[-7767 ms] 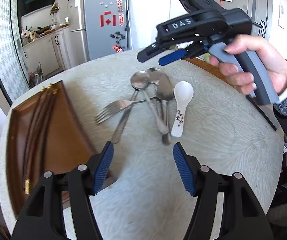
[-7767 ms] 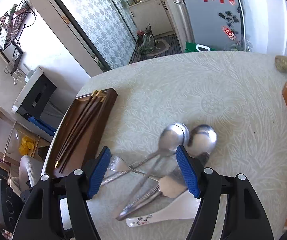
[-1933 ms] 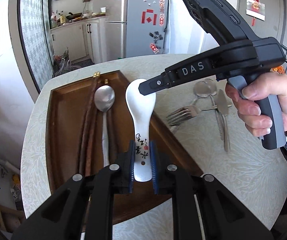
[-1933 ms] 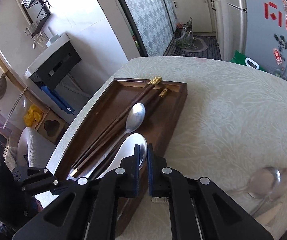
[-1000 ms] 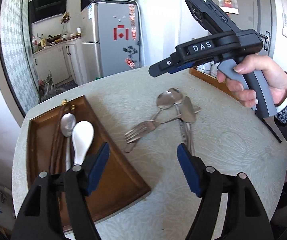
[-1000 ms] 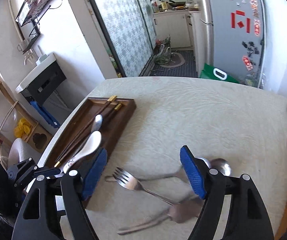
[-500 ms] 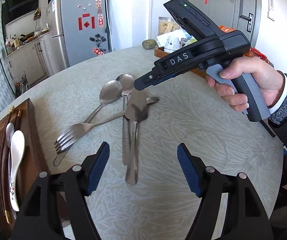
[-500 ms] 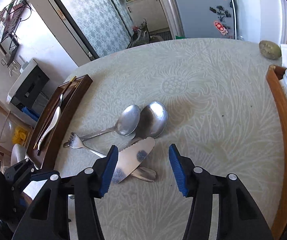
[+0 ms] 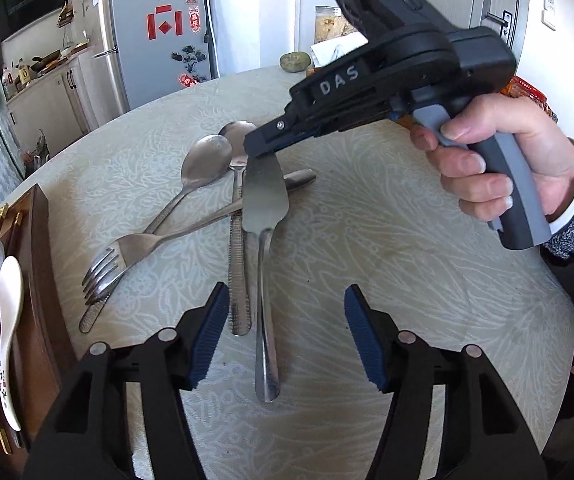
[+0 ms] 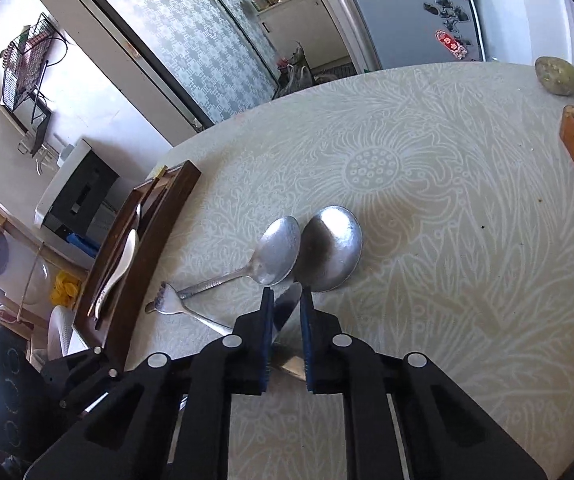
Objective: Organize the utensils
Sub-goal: 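Return the left tool and grasp the serrated knife by its handle, then carry the knife into the wooden tray and open the left tool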
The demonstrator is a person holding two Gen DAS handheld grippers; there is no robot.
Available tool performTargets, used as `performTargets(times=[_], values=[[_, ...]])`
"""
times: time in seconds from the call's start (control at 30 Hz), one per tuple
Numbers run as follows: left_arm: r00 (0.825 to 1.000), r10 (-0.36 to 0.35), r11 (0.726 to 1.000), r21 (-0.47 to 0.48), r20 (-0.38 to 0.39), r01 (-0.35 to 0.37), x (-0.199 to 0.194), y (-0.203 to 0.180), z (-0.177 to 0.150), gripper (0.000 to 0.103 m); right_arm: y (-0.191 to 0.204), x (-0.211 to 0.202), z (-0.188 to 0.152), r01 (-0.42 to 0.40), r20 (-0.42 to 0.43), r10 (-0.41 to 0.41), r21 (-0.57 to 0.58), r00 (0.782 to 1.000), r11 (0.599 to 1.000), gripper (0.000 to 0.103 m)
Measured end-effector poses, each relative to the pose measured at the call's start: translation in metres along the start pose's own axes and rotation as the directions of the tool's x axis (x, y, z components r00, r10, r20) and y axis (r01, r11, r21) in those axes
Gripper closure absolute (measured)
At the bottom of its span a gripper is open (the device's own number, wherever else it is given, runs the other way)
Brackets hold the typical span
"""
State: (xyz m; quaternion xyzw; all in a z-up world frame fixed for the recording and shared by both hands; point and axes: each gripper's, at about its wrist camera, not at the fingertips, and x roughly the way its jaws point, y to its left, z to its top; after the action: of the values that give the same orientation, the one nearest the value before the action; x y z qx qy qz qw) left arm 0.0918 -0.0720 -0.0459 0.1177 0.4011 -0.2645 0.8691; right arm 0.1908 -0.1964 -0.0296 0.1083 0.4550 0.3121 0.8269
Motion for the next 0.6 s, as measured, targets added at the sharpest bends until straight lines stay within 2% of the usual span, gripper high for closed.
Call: performTargets(times=[0.07, 0.1, 0.13, 0.23, 0.3, 0.43, 0.6], values=[[1.0, 0.002, 1.0, -0.009, 0.009, -0.002, -0.001, 0.002, 0.0, 0.047, 0.006, -0.01, 0.0, -0.023, 0.012, 0.023, -0.012, 1.0, 1.0, 0.094], [1.0, 0.002, 1.0, -0.013, 0.011, -0.002, 0.0, 0.003, 0.001, 0.053, 0.01, -0.014, 0.0, -0.022, 0.017, 0.022, -0.022, 1.0, 1.0, 0.095], [1.0, 0.0, 1.0, -0.018, 0.012, 0.0, 0.0, 0.004, 0.002, 0.065, 0.015, -0.018, 0.0, -0.016, 0.021, 0.017, -0.038, 1.0, 0.999, 0.095], [1.0, -0.026, 0.999, -0.022, 0.001, 0.026, 0.001, 0.004, 0.002, 0.093, 0.022, -0.022, 0.0, -0.007, 0.025, 0.009, -0.048, 1.0, 0.999, 0.095], [1.0, 0.002, 1.0, -0.01, -0.001, -0.002, -0.001, 0.001, 0.002, 0.094, 0.025, -0.024, 0.0, -0.006, 0.024, 0.008, -0.051, 1.0, 0.999, 0.096], [1.0, 0.012, 0.999, -0.038, 0.017, -0.012, -0.011, 0.01, 0.0, 0.095, 0.035, -0.023, 0.002, -0.004, 0.023, 0.005, -0.051, 1.0, 0.999, 0.095], [0.997, 0.049, 0.997, -0.056, 0.059, -0.045, -0.04, 0.029, -0.003, 0.095, 0.066, -0.014, 0.017, -0.014, 0.022, 0.016, -0.083, 1.0, 0.996, 0.095]])
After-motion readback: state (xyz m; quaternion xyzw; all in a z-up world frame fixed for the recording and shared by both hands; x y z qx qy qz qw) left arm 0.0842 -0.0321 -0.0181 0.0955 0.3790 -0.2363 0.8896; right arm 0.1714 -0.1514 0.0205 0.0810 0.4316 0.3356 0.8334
